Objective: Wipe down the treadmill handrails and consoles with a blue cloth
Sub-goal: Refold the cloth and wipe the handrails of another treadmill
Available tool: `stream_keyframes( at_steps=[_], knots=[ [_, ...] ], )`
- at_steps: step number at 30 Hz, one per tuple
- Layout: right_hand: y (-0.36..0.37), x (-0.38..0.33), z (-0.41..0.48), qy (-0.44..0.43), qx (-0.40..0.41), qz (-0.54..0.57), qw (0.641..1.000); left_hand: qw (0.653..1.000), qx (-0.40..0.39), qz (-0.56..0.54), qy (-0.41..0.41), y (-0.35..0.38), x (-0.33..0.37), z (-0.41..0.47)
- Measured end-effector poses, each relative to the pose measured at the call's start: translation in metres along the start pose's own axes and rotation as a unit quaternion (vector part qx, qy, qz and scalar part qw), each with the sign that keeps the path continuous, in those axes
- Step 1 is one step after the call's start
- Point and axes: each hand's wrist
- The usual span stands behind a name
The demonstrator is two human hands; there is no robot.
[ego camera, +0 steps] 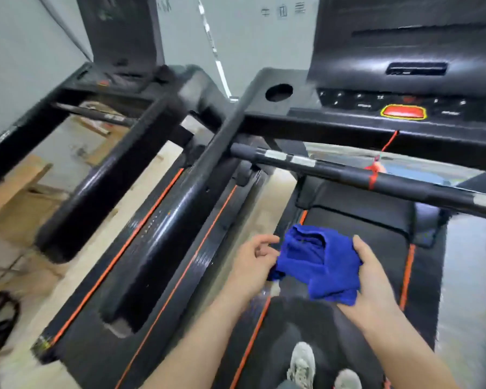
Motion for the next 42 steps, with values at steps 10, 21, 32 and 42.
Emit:
stream_keyframes(
  at_steps=[10, 21, 32, 42],
  knots=[
    [0.111, 0.168, 0.029, 0.005, -0.088, -0.034, 0.996, 0.884, 0.189, 0.372, 0.213, -0.198, -0.031, 0.053],
    [0.12, 0.41, 0.051, -0.172, 0.064, -0.308, 0.934, 0.962, -0.053, 0.234, 0.129, -0.26, -0.064, 0.108],
    [0.217, 0.233, 0.194, -0.309, 0.151, -0.22, 0.913, 0.969, -0.065, 0.207, 0.12, -0.262, -0.068, 0.111],
    [0.203, 0.313, 0.117, -0.391, 0.079, -0.266, 0.878, 0.974, -0.082, 0.183, 0.107, -0.264, -0.065, 0.112]
  ],
)
Point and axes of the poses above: each hand's wrist, its own z-axis towards the middle knuckle, its own y-axis out of the palm, x = y × z, and after that the axes turned 7 degrees about x, right-handed
